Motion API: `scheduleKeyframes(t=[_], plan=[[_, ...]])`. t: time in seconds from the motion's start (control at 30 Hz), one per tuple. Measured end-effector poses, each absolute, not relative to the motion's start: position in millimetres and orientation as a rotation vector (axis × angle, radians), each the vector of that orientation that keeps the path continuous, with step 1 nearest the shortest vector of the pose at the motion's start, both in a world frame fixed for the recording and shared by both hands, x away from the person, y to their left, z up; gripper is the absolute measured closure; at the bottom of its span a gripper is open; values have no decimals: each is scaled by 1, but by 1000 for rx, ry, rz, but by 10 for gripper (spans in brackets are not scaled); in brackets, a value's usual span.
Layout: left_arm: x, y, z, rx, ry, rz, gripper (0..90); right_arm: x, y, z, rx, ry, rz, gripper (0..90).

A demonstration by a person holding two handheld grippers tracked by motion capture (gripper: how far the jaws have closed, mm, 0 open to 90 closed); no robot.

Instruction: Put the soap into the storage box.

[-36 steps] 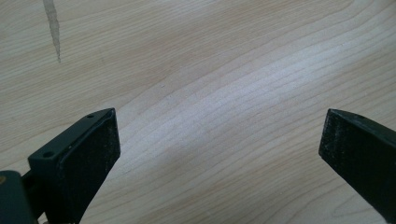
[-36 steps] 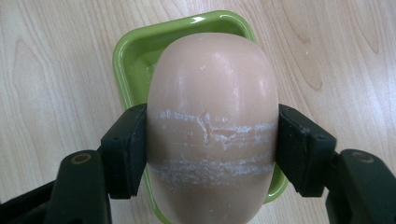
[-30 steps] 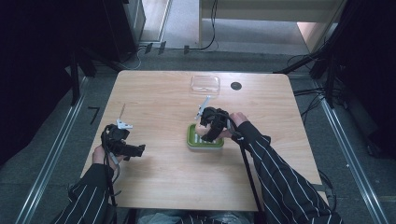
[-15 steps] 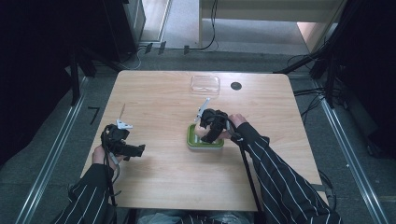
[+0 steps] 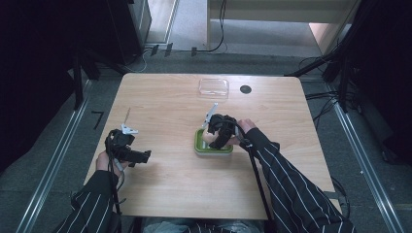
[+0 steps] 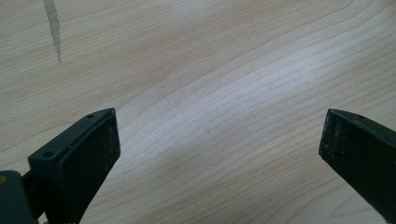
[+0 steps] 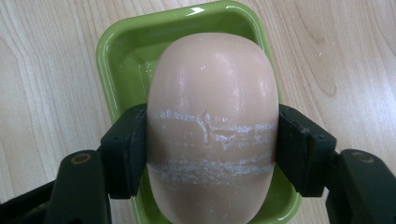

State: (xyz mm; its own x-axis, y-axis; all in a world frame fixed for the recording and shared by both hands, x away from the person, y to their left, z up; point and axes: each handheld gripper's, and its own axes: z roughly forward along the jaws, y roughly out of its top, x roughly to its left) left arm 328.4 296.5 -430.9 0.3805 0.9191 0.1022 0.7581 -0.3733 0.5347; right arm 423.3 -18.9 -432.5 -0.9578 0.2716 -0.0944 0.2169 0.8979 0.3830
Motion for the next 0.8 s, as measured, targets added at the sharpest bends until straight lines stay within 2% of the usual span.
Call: scheduleKeyframes(t=[0.8], plan=[[328,297,-431,2246,1453,545,0,424,-17,-441,366,2926,547,334]])
